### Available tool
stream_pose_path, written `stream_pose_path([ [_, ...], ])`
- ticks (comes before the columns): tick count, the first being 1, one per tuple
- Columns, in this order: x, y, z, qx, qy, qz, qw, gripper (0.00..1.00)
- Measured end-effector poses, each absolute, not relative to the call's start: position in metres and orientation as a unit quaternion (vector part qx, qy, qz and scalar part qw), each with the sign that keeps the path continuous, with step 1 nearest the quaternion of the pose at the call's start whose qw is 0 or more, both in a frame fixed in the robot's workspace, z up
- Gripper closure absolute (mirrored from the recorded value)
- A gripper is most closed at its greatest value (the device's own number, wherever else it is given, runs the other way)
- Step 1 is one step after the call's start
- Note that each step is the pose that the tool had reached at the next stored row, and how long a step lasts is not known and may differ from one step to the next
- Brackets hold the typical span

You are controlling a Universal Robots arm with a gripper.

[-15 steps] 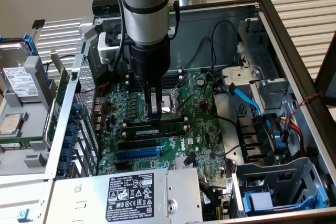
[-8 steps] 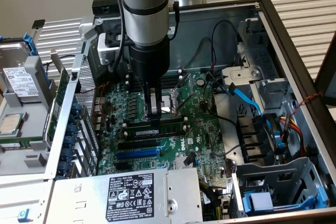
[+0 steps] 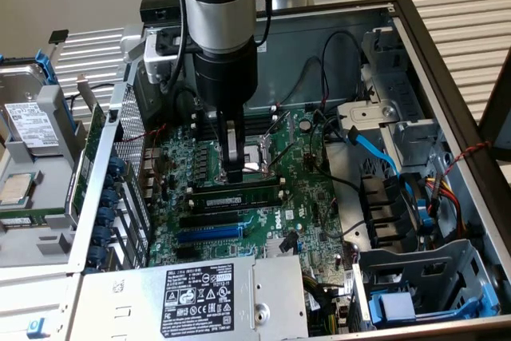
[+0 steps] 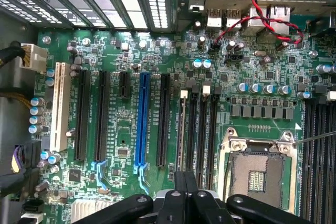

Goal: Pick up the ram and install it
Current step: 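Press down the ram until it locks into place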

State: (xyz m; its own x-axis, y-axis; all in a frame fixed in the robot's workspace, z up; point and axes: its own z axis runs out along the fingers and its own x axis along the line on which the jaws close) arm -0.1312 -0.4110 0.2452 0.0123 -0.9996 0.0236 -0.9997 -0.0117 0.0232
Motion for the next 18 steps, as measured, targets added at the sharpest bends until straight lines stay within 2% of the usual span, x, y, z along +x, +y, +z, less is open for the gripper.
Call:
stream_pose_path([
  [18,-0.1312,-0.4110,0.2455,0.661,-0.750,-0.001,0.017,0.90],
])
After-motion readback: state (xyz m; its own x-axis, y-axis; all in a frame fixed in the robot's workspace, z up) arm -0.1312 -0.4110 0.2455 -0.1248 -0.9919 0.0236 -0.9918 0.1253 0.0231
